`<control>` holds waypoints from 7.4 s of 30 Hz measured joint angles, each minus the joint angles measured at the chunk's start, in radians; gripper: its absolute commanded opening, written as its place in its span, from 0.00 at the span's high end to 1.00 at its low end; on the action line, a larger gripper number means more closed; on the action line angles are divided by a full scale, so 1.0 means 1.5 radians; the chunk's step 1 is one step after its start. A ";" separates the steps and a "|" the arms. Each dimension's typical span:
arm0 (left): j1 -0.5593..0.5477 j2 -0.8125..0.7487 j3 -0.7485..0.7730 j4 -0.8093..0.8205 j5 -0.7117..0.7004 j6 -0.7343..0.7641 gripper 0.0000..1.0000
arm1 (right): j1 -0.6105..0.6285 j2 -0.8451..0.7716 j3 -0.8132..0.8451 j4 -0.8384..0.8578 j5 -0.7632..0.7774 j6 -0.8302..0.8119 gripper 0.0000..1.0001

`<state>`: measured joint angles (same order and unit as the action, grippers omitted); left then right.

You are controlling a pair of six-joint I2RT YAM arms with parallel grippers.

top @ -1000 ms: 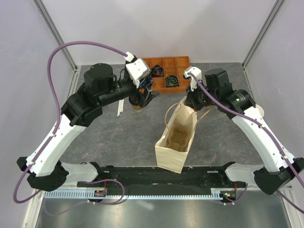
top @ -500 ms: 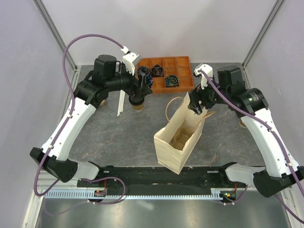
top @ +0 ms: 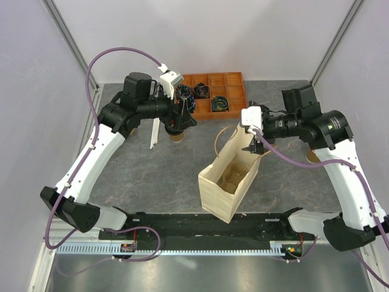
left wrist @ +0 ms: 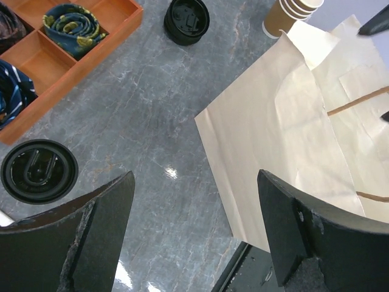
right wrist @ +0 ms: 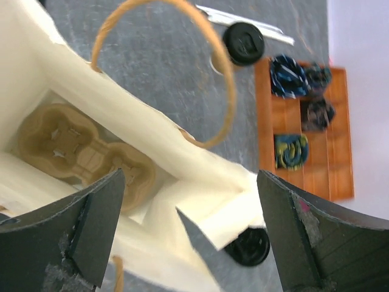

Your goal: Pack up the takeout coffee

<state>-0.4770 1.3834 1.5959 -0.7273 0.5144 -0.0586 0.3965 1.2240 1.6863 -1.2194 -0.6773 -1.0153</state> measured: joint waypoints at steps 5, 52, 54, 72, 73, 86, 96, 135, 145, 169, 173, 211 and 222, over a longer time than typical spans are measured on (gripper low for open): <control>0.001 0.001 -0.005 0.001 0.004 -0.003 0.11 | 0.005 0.067 0.019 -0.020 -0.051 -0.086 0.02; 0.072 0.121 0.005 -0.038 -0.084 0.052 0.08 | 0.046 0.187 0.107 -0.010 0.094 0.216 1.00; 0.073 0.134 0.005 -0.040 -0.101 0.065 0.06 | 0.045 0.182 0.101 0.001 0.106 0.246 1.00; 0.073 0.307 0.075 -0.045 -0.211 0.195 0.03 | 0.044 0.090 0.006 0.068 0.133 0.359 1.00; 0.073 0.313 0.078 -0.046 -0.215 0.201 0.03 | 0.044 0.090 0.005 0.070 0.136 0.361 1.00; 0.073 0.351 0.085 -0.068 -0.219 0.245 0.06 | 0.044 0.091 0.005 0.074 0.144 0.380 1.00; 0.073 0.382 0.095 -0.069 -0.218 0.265 0.13 | 0.044 0.108 0.009 0.075 0.148 0.383 1.00; 0.062 0.385 0.093 -0.052 -0.255 0.315 0.12 | 0.044 0.157 0.042 0.074 0.151 0.378 1.00; 0.062 0.385 0.073 -0.050 -0.255 0.321 0.14 | 0.044 0.157 0.044 0.073 0.151 0.378 1.00; 0.058 0.365 0.027 0.011 -0.260 0.343 0.37 | 0.044 0.163 0.046 0.076 0.147 0.382 1.00; 0.058 0.359 0.022 0.010 -0.260 0.344 0.46 | 0.044 0.159 0.046 0.094 0.146 0.392 1.00; 0.064 0.114 -0.054 -0.033 -0.217 0.243 0.63 | 0.174 -0.034 -0.102 0.221 0.277 0.416 1.00; 0.112 0.095 -0.044 -0.043 -0.191 0.188 0.64 | 0.174 -0.004 -0.073 0.251 0.345 0.383 1.00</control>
<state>-0.3084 1.5261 1.5303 -0.7925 0.2276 0.2230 0.6582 1.2186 1.5761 -0.8425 -0.1596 -0.4412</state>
